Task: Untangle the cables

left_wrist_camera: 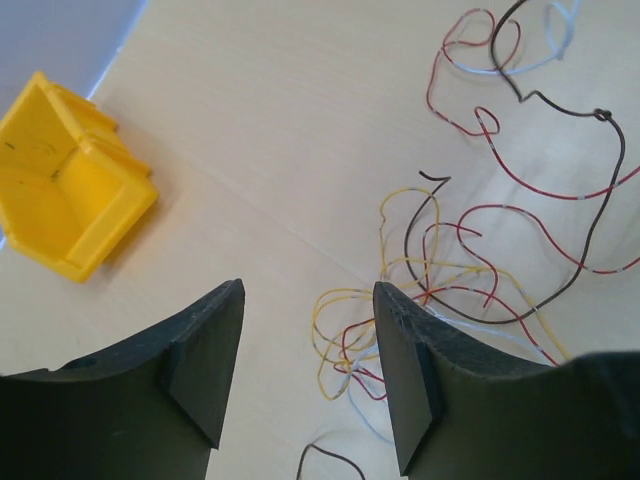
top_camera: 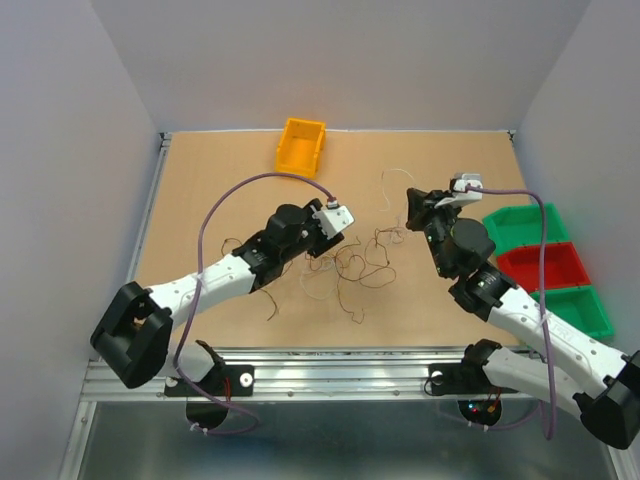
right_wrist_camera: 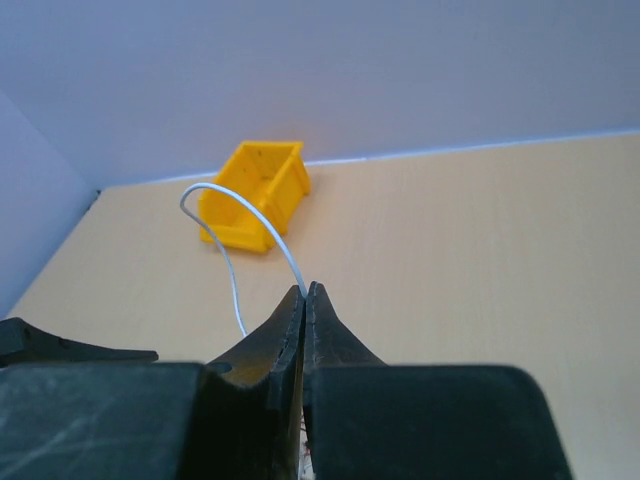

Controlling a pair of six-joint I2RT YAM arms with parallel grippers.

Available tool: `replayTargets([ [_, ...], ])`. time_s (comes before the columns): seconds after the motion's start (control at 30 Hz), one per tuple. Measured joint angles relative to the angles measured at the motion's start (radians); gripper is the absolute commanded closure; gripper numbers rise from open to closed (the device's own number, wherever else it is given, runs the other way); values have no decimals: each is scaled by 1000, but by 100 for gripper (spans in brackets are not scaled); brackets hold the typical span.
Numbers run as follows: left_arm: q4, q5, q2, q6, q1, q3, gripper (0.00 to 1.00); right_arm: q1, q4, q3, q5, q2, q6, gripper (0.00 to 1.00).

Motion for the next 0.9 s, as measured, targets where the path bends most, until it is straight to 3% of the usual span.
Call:
replayTargets([
  [0.2, 90, 39, -164, -33, 31, -84, 29, 0, -72, 96, -41, -29, -10, 100],
  [0.43, 192, 222, -302, -44, 31, -170, 28, -1, -111, 183, -150, 21, 29, 99],
  [0.5, 202, 265, -292, -43, 31, -175, 23, -1, -120, 199, -179, 36, 40, 99],
  [0.63, 241, 330, -232, -38, 26, -175, 23, -1, -130, 232, -246, 66, 67, 99],
  [0.9, 401, 294, -42, -19, -55, -174, 32, -1, -135, 280, -336, 97, 100, 99],
])
